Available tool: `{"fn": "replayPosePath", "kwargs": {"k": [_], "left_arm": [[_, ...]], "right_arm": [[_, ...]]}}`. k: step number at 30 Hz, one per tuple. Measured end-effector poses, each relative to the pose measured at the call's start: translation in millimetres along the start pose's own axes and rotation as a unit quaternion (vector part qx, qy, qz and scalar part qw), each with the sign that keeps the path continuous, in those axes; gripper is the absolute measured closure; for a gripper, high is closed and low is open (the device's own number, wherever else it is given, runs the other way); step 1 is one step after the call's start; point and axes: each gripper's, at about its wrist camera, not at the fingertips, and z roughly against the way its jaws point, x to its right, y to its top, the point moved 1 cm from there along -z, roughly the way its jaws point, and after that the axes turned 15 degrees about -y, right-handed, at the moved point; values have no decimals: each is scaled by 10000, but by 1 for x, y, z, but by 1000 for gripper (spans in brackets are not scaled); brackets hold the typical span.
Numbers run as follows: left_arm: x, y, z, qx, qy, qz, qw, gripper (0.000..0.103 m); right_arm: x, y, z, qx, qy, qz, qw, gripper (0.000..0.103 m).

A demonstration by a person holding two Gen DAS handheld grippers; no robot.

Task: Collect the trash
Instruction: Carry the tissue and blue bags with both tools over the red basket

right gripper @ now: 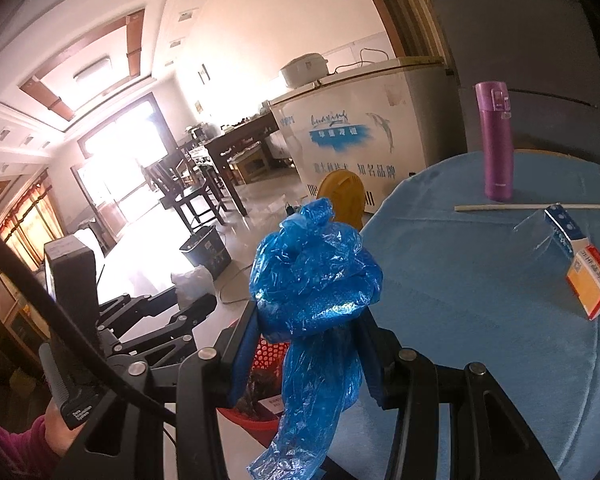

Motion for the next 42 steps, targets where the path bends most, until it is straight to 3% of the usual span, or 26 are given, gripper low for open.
{"fn": "replayPosePath", "kwargs": {"k": [12, 23, 42], "left_arm": [[14, 2, -30, -310, -240, -76, 9992, 66], [12, -7, -69, -811, -222, -67, 9964, 66], [-30, -22, -93, -1137, -70, 353, 9929, 66]], "right_arm": [[13, -4, -31, -292, -52, -260, 9992, 54], [27, -10, -74, -715, 98, -510, 9961, 54], [-7, -14, -120, -1206, 401, -337, 9913, 54]]}}
